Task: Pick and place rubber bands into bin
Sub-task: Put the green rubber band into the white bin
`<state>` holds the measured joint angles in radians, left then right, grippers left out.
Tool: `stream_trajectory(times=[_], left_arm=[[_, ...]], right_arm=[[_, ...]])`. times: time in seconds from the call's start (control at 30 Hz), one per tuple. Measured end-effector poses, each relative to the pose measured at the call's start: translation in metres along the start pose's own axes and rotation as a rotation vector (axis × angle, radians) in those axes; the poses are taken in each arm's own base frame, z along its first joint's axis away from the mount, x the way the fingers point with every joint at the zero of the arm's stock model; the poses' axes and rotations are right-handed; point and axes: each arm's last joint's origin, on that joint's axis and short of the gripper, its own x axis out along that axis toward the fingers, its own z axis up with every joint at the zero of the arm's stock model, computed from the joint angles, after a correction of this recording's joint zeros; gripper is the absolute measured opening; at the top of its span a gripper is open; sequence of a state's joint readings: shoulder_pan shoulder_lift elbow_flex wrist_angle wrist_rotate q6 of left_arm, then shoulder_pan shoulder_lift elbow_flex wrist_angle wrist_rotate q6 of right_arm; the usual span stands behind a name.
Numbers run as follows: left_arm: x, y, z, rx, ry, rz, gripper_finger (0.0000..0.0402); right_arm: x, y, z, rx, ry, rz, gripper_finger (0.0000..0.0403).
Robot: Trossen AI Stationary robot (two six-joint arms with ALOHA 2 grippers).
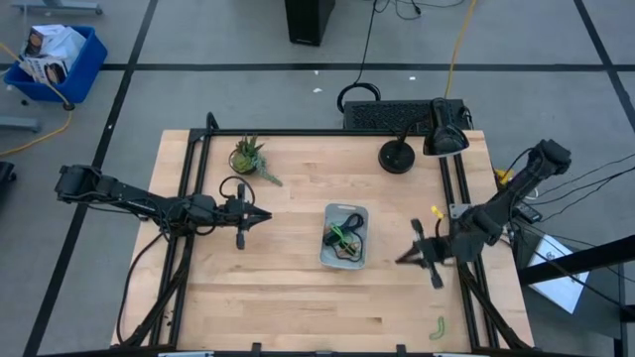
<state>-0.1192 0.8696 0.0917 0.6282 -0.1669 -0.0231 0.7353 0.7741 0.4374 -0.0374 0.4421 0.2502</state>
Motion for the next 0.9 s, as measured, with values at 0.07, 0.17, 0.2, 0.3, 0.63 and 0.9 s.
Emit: stream_trajectory(times=[0.07, 0.17, 0.2, 0.3, 0.63, 0.9], left_arm=[[0.0, 0.0, 0.0, 0.001, 0.004, 0.0, 0.0042], [0.0, 0.0, -0.001, -0.003, 0.014, 0.001, 0.0042], [0.0, 0.0, -0.002, -0.004, 0.016, 0.0, 0.0042], [0.0, 0.0, -0.002, -0.009, 0.021, 0.001, 0.0042], [0.0, 0.0, -0.002, -0.025, 0.021, 0.001, 0.0042], [0.0, 0.0, -0.003, -0.025, 0.029, 0.002, 0.0042]], right_arm=[[0.001, 0.012, -0.005, 0.054, 0.062, 0.067, 0.0001], [0.0, 0.034, 0.0, 0.136, 0.172, 0.135, 0.0], [0.0, 0.042, 0.002, 0.161, 0.232, 0.151, 0.0], [0.0, 0.063, 0.003, 0.209, 0.466, 0.16, 0.0], [0.029, 0.109, -0.028, 0.407, 1.017, 0.206, 0.0059], [0.048, 0.13, -0.052, 0.433, 1.06, 0.224, 0.0196]])
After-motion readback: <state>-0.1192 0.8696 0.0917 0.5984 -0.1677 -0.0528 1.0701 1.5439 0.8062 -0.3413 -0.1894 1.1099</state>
